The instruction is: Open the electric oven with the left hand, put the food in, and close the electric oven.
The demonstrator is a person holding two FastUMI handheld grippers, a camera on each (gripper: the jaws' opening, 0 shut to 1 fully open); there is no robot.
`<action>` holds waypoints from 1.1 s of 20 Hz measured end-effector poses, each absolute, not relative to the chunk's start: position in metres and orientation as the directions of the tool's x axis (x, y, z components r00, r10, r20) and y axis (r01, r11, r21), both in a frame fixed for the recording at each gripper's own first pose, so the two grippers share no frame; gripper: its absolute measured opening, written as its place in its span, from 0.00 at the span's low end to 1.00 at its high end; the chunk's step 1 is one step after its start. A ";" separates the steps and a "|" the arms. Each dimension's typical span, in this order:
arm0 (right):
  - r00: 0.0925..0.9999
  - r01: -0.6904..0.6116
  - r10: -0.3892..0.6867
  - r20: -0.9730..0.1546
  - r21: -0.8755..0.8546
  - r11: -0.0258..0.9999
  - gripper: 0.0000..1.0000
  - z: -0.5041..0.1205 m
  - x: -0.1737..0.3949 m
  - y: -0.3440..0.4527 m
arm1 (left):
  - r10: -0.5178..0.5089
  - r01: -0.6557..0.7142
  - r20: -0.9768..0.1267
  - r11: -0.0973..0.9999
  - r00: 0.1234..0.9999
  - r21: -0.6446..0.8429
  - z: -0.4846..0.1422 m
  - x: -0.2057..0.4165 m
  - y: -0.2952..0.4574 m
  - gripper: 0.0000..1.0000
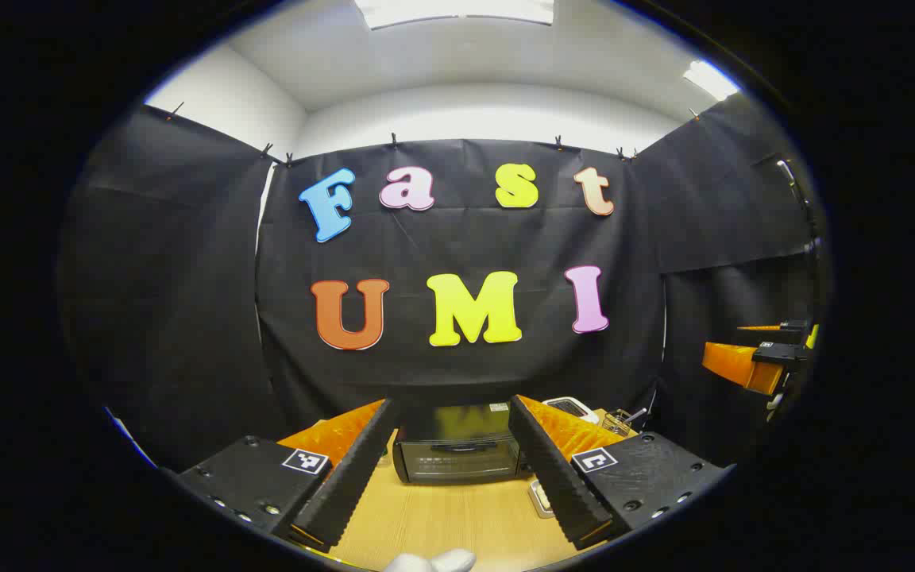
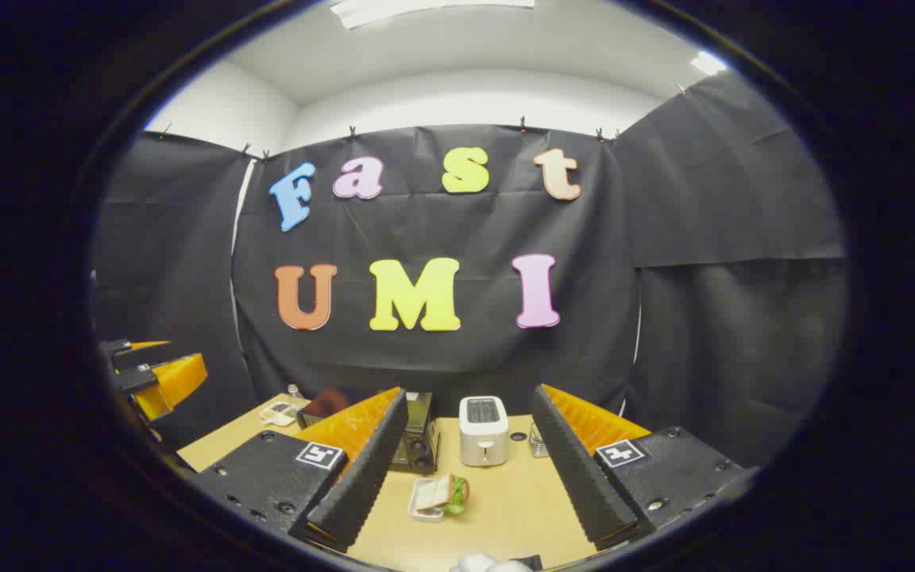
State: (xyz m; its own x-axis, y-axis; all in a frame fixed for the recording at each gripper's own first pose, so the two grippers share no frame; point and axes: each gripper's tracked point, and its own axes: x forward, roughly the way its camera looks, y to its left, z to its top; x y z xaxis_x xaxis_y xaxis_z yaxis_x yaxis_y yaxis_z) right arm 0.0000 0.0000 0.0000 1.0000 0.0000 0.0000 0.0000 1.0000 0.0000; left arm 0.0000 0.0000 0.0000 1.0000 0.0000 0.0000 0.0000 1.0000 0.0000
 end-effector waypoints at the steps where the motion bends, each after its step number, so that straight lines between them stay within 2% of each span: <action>1: 1.000 -0.009 0.009 -0.002 0.002 1.000 1.00 0.001 0.001 0.005 | 0.006 -0.006 0.004 1.000 1.000 -0.004 0.000 0.000 0.002 0.95; 14: 0.999 -0.030 0.030 -0.015 -0.004 1.000 1.00 -0.004 0.018 0.014 | 0.045 -0.045 0.013 0.999 0.999 -0.005 -0.008 0.019 0.022 0.95; 22: 1.000 -0.019 0.018 -0.019 -0.030 0.999 1.00 -0.004 0.036 -0.006 | 0.026 -0.028 -0.039 0.999 0.999 -0.046 -0.054 0.075 0.002 0.95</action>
State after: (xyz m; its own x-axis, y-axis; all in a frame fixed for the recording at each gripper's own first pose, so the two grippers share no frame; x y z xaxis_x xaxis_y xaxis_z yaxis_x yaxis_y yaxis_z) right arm 0.0359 -0.0065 -0.0041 0.9997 0.0184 -0.0190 -0.0189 0.9994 -0.0296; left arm 0.0746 0.0025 -0.0538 0.9989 0.0259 -0.0389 -0.0277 0.9986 -0.0459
